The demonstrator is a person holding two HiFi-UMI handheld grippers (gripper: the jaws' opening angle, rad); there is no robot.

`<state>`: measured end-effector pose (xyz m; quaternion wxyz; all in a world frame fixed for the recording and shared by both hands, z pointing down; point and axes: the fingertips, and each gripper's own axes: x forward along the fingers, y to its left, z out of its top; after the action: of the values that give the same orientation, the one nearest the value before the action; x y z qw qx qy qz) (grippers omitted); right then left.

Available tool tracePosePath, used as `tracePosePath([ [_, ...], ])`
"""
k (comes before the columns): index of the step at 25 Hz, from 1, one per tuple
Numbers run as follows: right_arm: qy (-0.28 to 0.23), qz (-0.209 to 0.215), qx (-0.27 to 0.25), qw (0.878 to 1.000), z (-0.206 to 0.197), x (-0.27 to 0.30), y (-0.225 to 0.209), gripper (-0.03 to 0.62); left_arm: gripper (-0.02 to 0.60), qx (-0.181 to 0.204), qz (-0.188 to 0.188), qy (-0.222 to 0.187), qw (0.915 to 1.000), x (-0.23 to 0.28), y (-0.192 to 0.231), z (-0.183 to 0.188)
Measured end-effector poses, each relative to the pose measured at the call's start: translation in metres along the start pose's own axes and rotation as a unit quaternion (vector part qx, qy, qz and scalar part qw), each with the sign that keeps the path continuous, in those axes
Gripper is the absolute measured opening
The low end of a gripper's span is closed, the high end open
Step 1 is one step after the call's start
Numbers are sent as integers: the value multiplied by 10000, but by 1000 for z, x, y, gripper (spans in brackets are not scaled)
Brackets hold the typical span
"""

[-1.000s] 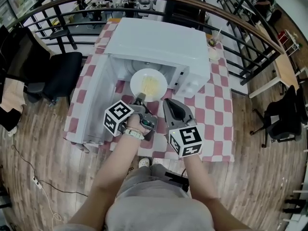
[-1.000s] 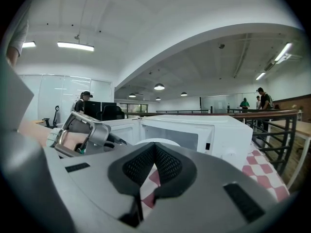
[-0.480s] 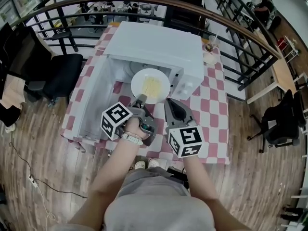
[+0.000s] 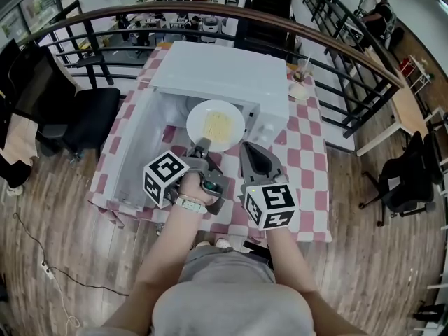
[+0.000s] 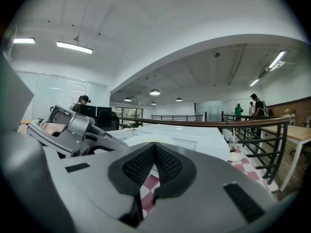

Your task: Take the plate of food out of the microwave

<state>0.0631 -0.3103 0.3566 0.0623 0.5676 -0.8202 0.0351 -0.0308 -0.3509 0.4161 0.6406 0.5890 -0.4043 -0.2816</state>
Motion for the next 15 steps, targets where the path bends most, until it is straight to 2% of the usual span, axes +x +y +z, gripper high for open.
tracePosePath([
  [15,-358,6,94,9993,27,-9,2,23,11,234,-162,-103,9995,-7,-26,1],
])
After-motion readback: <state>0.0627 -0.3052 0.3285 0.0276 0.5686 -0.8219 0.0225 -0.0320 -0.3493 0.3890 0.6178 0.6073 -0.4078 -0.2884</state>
